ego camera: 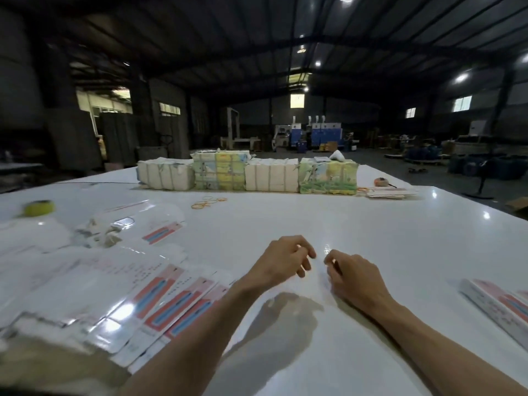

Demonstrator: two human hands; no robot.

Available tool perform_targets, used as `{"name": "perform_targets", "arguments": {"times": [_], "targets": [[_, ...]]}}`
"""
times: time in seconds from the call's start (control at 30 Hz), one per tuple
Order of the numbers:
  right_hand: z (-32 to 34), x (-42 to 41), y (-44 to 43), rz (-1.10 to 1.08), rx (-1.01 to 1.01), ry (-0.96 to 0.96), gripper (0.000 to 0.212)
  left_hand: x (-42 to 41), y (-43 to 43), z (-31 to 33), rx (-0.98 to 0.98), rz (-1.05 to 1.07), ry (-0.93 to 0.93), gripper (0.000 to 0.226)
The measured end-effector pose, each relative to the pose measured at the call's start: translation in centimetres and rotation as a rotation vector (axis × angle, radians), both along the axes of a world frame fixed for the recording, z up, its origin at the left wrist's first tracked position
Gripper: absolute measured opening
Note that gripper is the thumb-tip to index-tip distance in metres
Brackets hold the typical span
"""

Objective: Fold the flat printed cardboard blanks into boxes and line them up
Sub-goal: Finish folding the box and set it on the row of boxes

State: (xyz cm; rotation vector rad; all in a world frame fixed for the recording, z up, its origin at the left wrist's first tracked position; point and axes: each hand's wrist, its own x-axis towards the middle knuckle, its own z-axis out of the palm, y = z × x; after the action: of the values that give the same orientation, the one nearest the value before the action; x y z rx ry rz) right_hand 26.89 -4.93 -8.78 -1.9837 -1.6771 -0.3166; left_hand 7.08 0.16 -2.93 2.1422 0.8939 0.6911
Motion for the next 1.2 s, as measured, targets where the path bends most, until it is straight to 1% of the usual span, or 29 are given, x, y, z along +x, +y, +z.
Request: {"name": "perform_targets", "arguments": {"times": [0.07, 0.1, 0.17, 0.23, 0.3, 0.33, 0.4, 0.43, 0.5, 0.6, 0.7, 0.73, 0.8, 0.87, 0.9, 0.93, 1.03, 1.07, 1.1, 1.13, 1.2], "targets": [[-0.1, 0.1, 0.0, 0.039, -0.010, 0.089, 0.018, -1.8, 0.6, 1.8, 0.073, 0.098, 0.153, 0.024], [-0.1, 0.1, 0.0, 0.060, -0.012, 0.136, 0.019, -3.0, 1.0, 2.6, 0.107, 0.133, 0.274, 0.023], [0.0, 0.2, 0.1, 0.089, -0.016, 0.195, 0.019, -6.3, 1.8, 3.7, 0.163, 0.234, 0.555, 0.028], [0.1, 0.3, 0.1, 0.098, -0.016, 0.231, 0.019, -10.3, 2.2, 4.2, 0.212, 0.410, 0.767, 0.031], [0.0, 0.3, 0.1, 0.103, -0.009, 0.258, 0.020, -14.0, 2.0, 4.1, 0.237, 0.593, 0.909, 0.031], [0.1, 0.3, 0.1, 0.106, -0.007, 0.266, 0.020, -15.5, 1.7, 3.9, 0.216, 0.668, 0.971, 0.036], [0.1, 0.3, 0.1, 0.113, -0.008, 0.273, 0.019, -17.6, 0.8, 3.3, 0.153, 0.766, 1.069, 0.056], [0.1, 0.2, 0.1, 0.116, -0.009, 0.277, 0.019, -18.3, 0.6, 2.9, 0.141, 0.793, 1.093, 0.065], [0.2, 0.2, 0.0, 0.118, -0.005, 0.293, 0.020, -18.9, 0.5, 2.5, 0.160, 0.827, 1.097, 0.073], [0.3, 0.1, -0.4, 0.122, 0.003, 0.330, 0.021, -19.0, 0.5, 2.9, 0.172, 0.841, 1.103, 0.070], [0.4, 0.2, -0.8, 0.128, 0.003, 0.375, 0.023, -19.8, 1.0, 3.4, 0.089, 0.829, 1.016, 0.069], [0.4, 0.2, -1.0, 0.129, 0.001, 0.379, 0.023, -20.1, 1.3, 3.6, 0.048, 0.828, 0.957, 0.073], [0.4, 0.1, -1.1, 0.130, -0.006, 0.378, 0.024, -20.4, 1.8, 3.8, 0.031, 0.839, 0.873, 0.093], [0.5, 0.0, -1.1, 0.127, -0.018, 0.374, 0.023, -20.4, 2.2, 3.8, 0.113, 0.837, 0.841, 0.114], [0.5, 0.1, -1.0, 0.127, -0.022, 0.374, 0.023, -20.2, 2.3, 3.7, 0.141, 0.818, 0.821, 0.116], [0.5, 0.1, -1.0, 0.128, -0.026, 0.376, 0.022, -20.0, 2.5, 3.6, 0.151, 0.796, 0.806, 0.113], [0.3, 0.2, -1.0, 0.134, -0.029, 0.378, 0.022, -19.9, 2.9, 3.2, 0.159, 0.761, 0.852, 0.079], [0.3, 0.2, -0.9, 0.136, -0.032, 0.374, 0.022, -19.9, 3.1, 3.2, 0.151, 0.770, 0.856, 0.071], [0.2, 0.3, -0.9, 0.137, -0.034, 0.368, 0.022, -19.9, 3.3, 3.2, 0.142, 0.785, 0.853, 0.070], [0.2, 0.3, -0.8, 0.137, -0.036, 0.365, 0.023, -19.8, 3.5, 3.2, 0.146, 0.811, 0.861, 0.074], [0.0, 0.4, -0.7, 0.135, -0.038, 0.366, 0.023, -19.7, 3.9, 3.4, 0.218, 0.860, 0.960, 0.082]]}}
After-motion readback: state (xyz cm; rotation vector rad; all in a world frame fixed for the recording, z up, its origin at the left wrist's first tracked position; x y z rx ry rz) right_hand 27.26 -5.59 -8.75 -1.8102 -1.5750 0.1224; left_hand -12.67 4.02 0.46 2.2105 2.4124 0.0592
